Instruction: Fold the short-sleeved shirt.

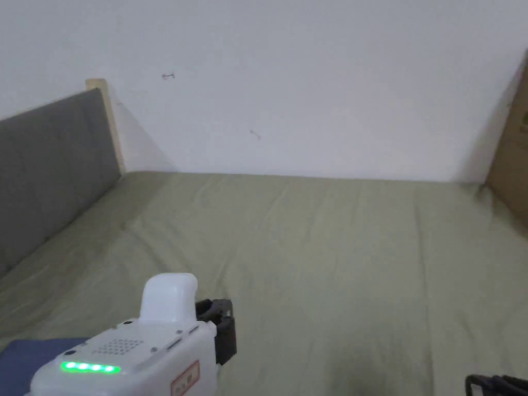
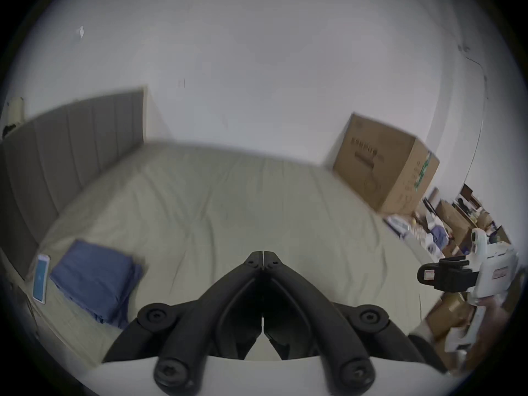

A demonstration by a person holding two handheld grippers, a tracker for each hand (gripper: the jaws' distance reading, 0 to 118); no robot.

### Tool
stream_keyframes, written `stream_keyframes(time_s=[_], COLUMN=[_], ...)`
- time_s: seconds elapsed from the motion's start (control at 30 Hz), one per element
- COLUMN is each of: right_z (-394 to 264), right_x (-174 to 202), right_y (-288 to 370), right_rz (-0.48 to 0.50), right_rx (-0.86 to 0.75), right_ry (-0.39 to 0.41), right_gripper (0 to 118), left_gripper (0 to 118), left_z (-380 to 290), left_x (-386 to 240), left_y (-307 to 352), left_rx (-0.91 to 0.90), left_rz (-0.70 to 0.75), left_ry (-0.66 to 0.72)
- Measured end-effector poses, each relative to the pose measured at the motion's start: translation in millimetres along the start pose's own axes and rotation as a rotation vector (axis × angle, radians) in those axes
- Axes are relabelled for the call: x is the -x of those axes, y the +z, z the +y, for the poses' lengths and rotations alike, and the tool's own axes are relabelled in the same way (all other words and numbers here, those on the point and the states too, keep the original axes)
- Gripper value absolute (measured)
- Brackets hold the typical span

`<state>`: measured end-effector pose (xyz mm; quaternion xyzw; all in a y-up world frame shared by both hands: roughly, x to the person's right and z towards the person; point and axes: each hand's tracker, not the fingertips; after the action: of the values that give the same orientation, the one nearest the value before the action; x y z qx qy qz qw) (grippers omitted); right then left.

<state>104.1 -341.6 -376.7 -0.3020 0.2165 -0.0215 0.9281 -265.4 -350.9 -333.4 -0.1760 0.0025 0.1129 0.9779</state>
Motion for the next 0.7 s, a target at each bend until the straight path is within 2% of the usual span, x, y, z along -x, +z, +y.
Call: stream_keyframes(time_s=[0.07,0.13,0.23,0.3,0.4,0.47,0.5,0.53,0.57,0.67,0.7], right_z=[17.8,30.8,43.7,43.4,30.0,11.1,-1.3,-12.4,-18.9,-41.5,-41.7], right_x=[3.6,5.8,15.3,20.0,17.1,2.5,-4.0,-6.9,-9.7,-18.2,-17.7], right_y=[35.1,69.5,112.1,129.7,126.7,97.9,80.7,65.4,54.3,60.4,60.5], right_rz=[0.008,0.001,-0.064,-0.108,-0.237,-0.204,-0.222,-0.302,-0.381,-0.306,-0.323], right_rx=[-0.135,-0.304,-0.534,-0.696,-0.850,-0.841,-0.811,-0.738,-0.646,-0.665,-0.668], right_ry=[-0.009,0.034,0.107,0.138,0.182,0.214,0.241,0.259,0.255,0.148,0.158], right_gripper=[0,0,0,0,0,0,0,0,0,0,0], left_gripper=[0,0,0,0,0,0,0,0,0,0,0], left_z=[16.3,31.3,53.8,57.9,41.9,14.3,3.9,-3.4,-8.7,-28.4,-29.6], left_x=[-22.2,-44.8,-65.9,-71.5,-76.7,-67.8,-66.0,-65.9,-65.8,-68.6,-70.8], left_y=[21.0,39.9,59.6,65.8,65.3,49.8,41.4,35.3,34.9,41.4,45.3], left_rx=[-0.147,-0.249,-0.372,-0.418,-0.534,-0.608,-0.545,-0.443,-0.395,-0.440,-0.443], left_rz=[-0.045,-0.004,0.114,0.102,0.198,0.225,0.258,0.290,0.278,0.268,0.278], left_ry=[-0.012,-0.077,-0.173,-0.150,-0.209,-0.256,-0.271,-0.260,-0.232,-0.220,-0.239])
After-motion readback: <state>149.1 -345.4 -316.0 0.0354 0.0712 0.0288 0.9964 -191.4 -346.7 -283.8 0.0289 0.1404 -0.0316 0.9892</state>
